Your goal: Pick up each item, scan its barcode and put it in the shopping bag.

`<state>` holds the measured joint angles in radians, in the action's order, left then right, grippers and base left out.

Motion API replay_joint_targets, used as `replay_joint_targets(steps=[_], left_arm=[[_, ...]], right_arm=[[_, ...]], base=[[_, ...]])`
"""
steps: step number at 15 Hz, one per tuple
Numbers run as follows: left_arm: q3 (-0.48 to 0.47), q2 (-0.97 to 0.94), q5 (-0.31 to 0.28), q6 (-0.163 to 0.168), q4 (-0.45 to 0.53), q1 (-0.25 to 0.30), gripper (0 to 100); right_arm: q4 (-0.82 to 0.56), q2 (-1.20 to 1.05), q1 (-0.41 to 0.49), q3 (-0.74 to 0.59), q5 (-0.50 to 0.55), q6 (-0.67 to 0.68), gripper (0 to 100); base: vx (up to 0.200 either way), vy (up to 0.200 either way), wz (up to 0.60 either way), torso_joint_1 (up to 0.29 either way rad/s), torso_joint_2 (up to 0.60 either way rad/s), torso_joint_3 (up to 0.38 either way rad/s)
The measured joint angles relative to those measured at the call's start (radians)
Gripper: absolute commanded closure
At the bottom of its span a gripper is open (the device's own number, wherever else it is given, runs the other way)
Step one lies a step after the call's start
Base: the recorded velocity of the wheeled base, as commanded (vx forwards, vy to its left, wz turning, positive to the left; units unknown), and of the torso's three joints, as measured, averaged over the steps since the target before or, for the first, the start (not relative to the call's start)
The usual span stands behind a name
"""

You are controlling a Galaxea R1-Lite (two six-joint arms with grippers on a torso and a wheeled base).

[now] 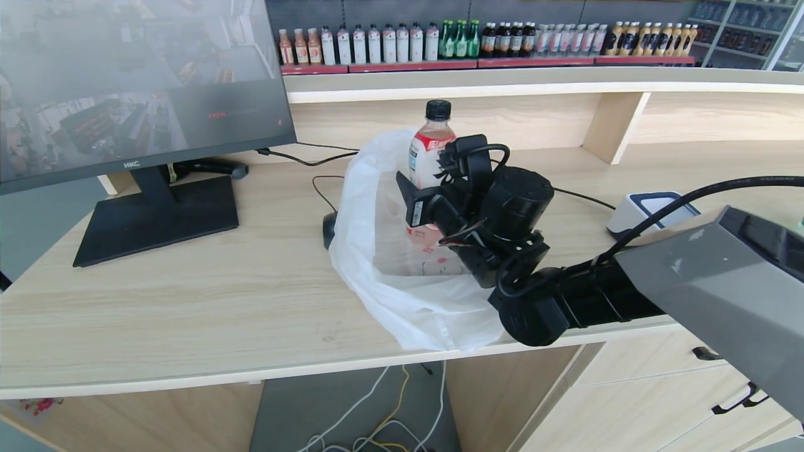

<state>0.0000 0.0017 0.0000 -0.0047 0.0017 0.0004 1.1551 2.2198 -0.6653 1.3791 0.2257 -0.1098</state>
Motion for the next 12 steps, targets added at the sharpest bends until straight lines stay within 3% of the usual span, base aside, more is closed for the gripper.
replay_joint_targets(steps=[12], left_arm=[[0.000, 0.000, 0.000, 0.000, 0.000, 0.000, 0]], right_arm=[[-0.001, 0.027, -0.005, -0.007, 0.000, -0.001, 100]], base=[[0.000, 0.000, 0.00, 0.000, 0.00, 0.000]])
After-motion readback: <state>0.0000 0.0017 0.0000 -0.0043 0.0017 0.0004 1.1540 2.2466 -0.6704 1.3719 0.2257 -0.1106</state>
